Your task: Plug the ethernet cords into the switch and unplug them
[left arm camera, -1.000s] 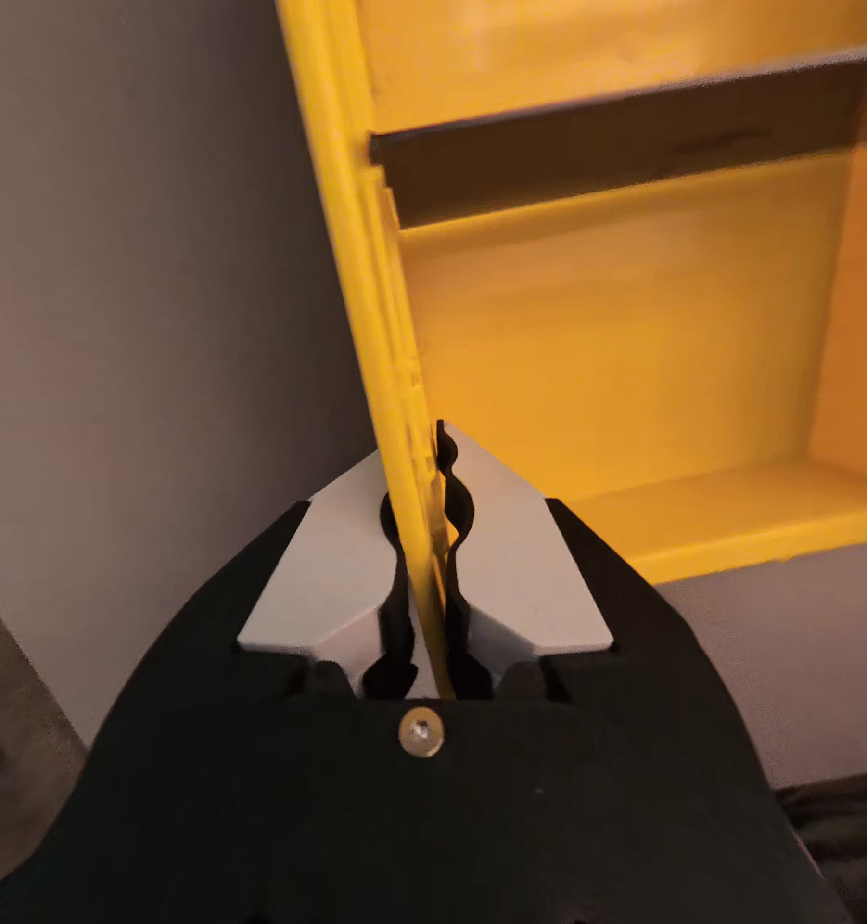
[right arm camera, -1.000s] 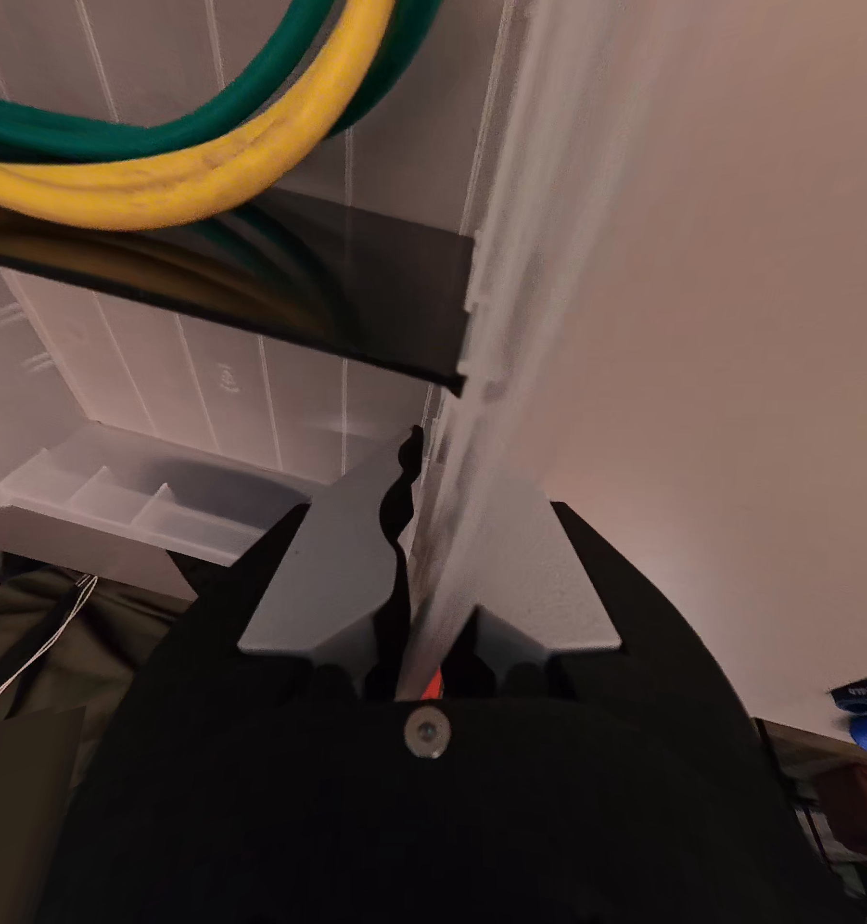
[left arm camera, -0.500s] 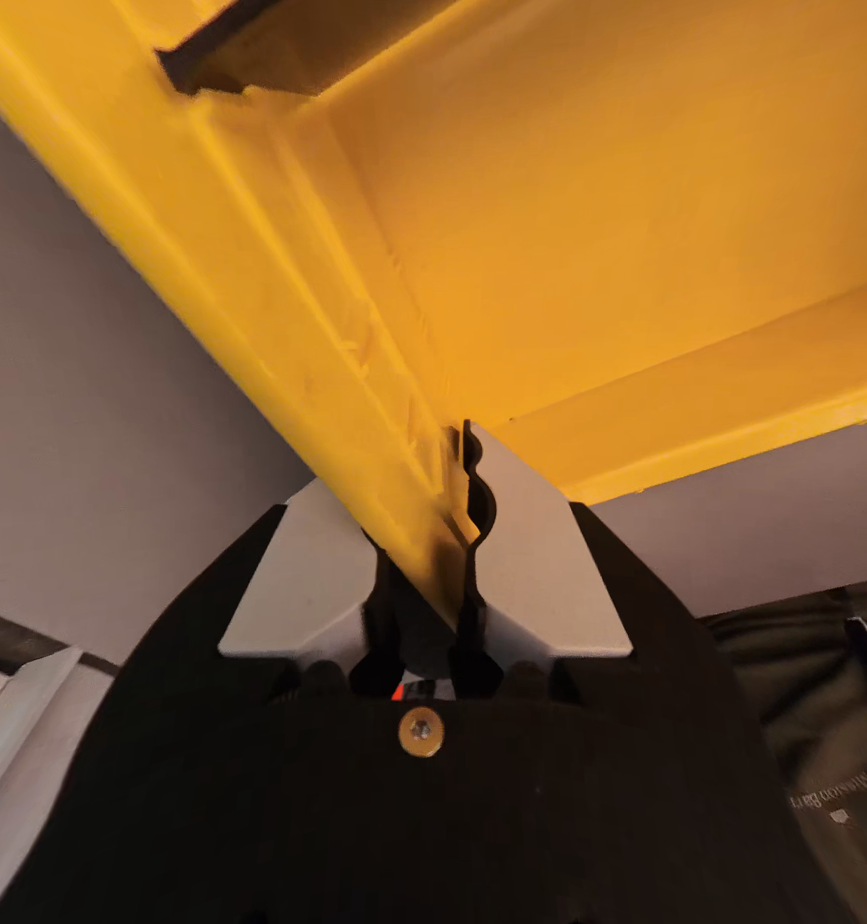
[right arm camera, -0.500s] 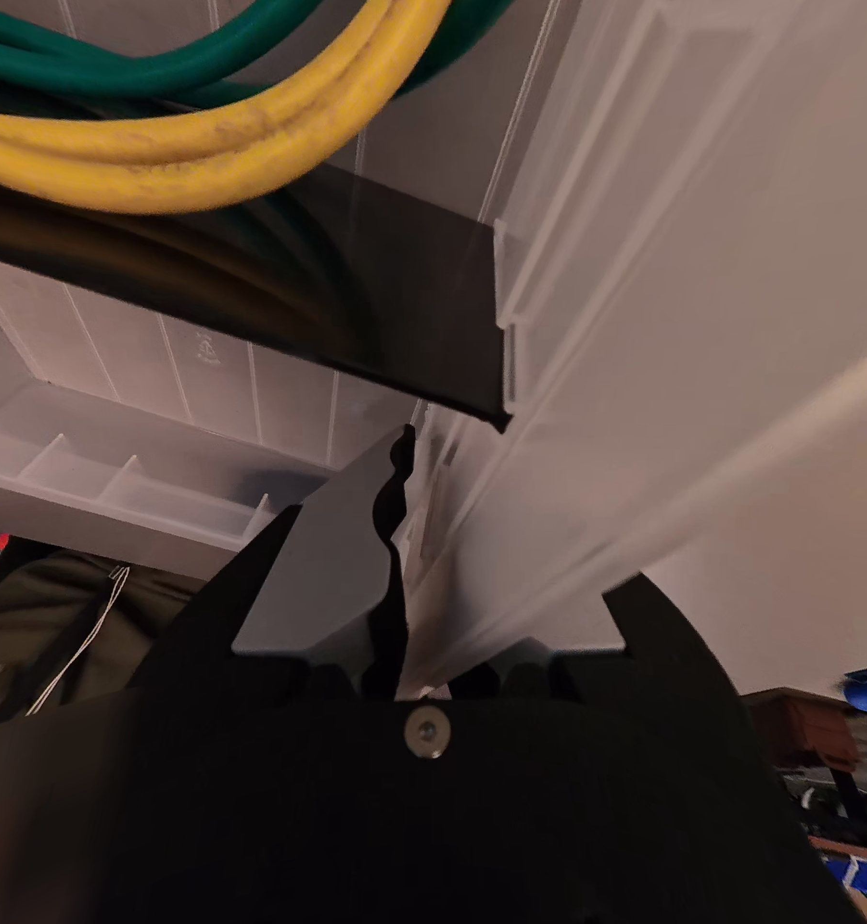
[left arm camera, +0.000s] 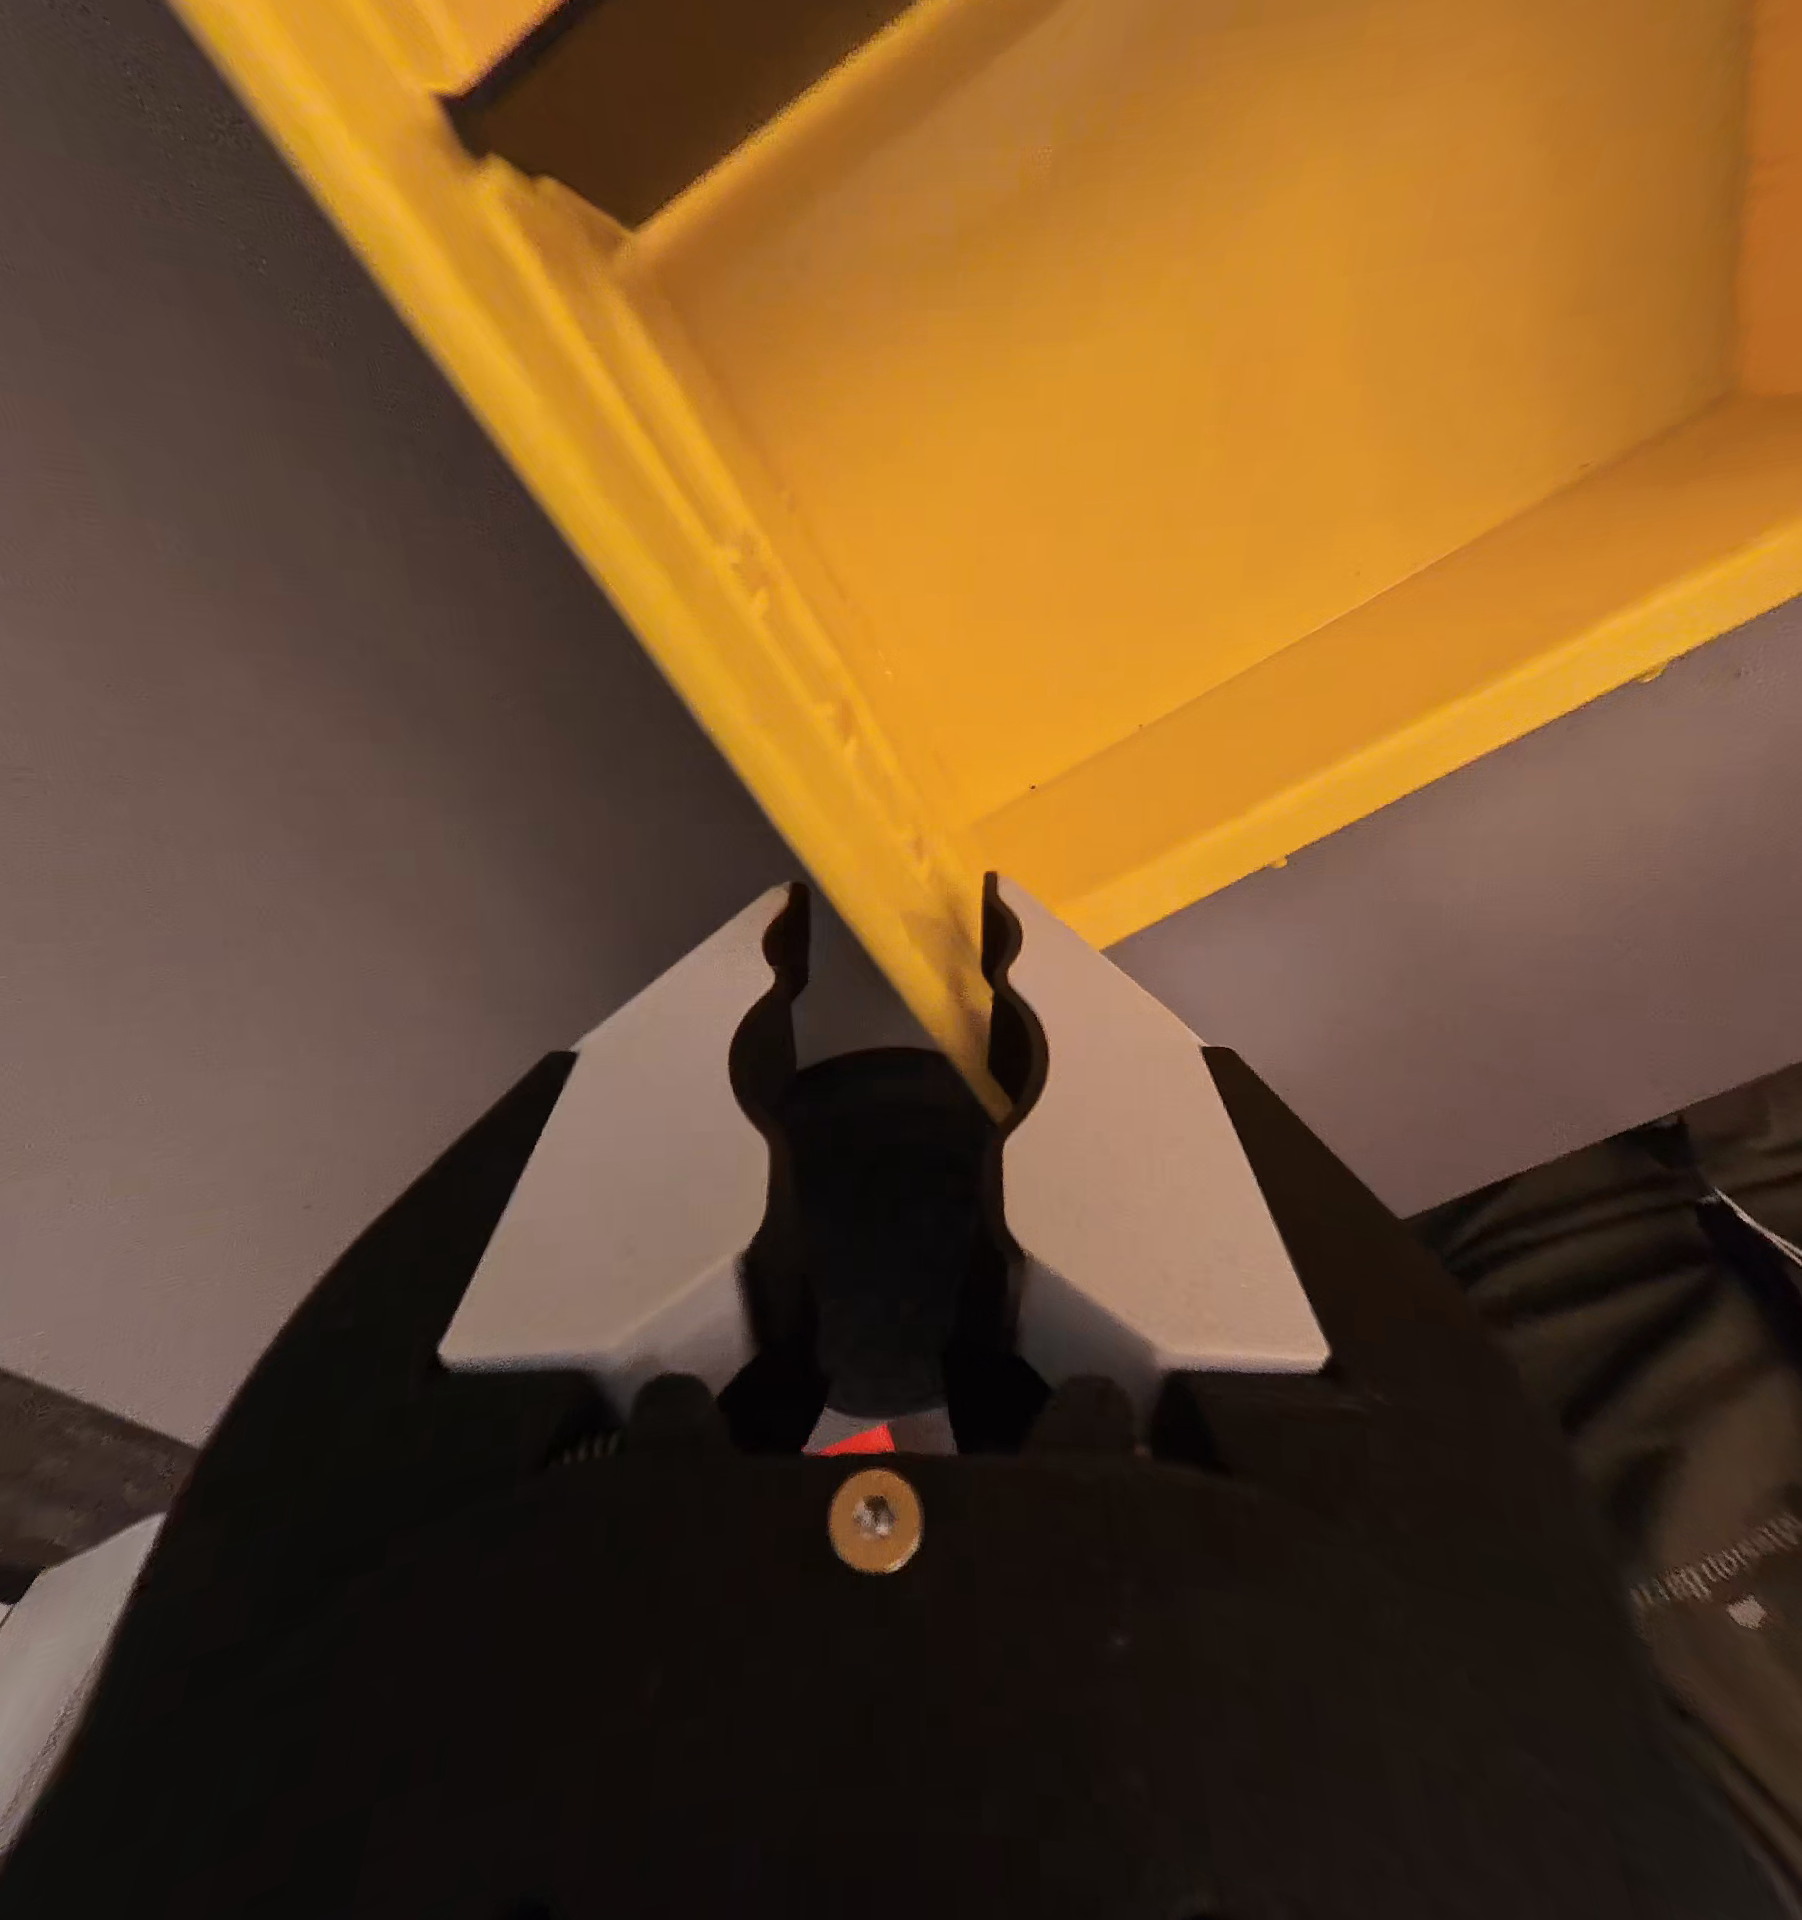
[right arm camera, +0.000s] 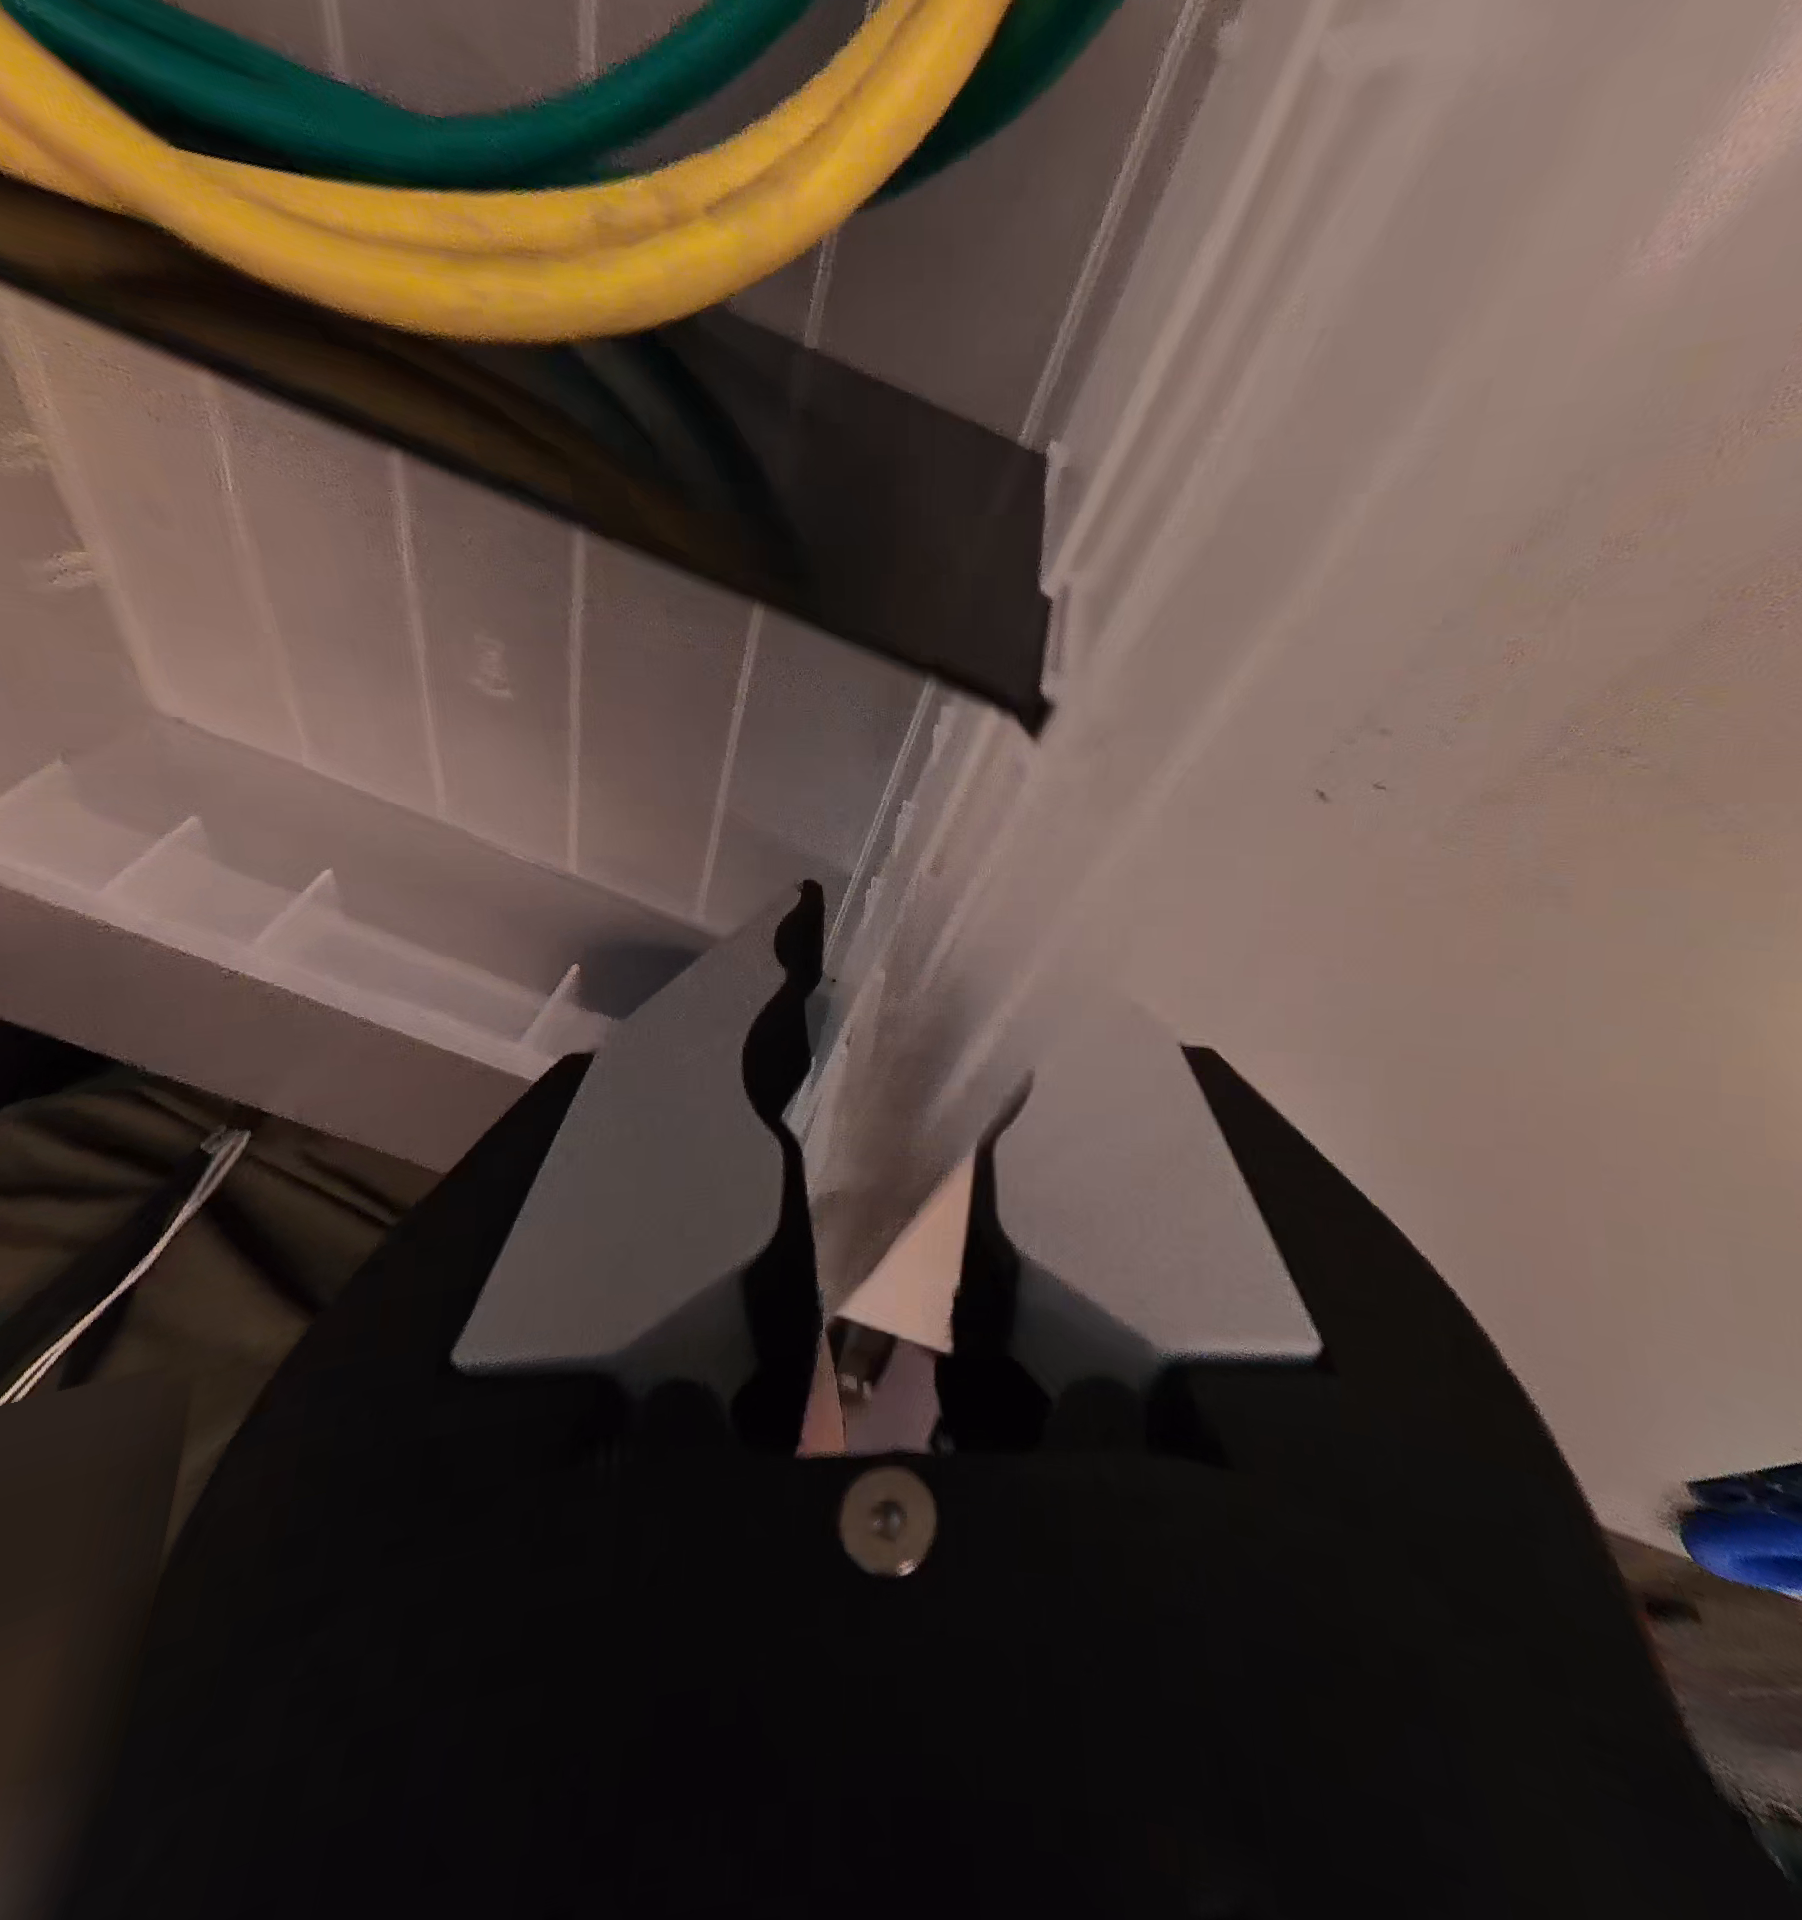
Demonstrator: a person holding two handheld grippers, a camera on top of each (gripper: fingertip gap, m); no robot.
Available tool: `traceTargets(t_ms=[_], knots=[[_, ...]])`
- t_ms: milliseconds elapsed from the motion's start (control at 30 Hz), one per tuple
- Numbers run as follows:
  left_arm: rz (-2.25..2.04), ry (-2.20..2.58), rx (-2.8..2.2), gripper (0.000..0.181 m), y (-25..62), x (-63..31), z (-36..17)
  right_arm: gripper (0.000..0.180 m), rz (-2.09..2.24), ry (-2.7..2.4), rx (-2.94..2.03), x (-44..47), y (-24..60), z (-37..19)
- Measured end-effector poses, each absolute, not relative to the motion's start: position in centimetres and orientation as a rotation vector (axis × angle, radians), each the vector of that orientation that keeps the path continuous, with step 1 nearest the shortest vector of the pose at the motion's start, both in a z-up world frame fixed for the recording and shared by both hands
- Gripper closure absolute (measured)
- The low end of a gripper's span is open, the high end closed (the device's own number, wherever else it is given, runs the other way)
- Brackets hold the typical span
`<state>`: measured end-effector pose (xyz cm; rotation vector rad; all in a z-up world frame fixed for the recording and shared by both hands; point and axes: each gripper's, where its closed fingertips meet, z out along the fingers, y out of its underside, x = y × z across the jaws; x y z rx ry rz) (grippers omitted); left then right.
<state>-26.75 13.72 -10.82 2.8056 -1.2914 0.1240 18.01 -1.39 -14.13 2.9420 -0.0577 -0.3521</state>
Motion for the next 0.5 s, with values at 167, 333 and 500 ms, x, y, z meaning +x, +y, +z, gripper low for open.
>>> traceTargets(t_ms=[167, 333, 500], knots=[[0.206, -1.328, 2.973, 0.145, 14.4, -27.2, -7.5, 0.154, -0.156, -0.156, 3.284, 19.4, -0.1, -7.3], [0.262, -1.411, 3.215, 0.150, 16.0, -27.3, -3.1, 0.142, -0.190, 0.285, 3.916, 12.7, 5.3, 4.0], [0.424, -1.543, 3.470, 0.159, 17.3, -26.3, 2.4, 0.107, -1.138, 1.059, 3.803, -2.6, 8.5, 5.7]])
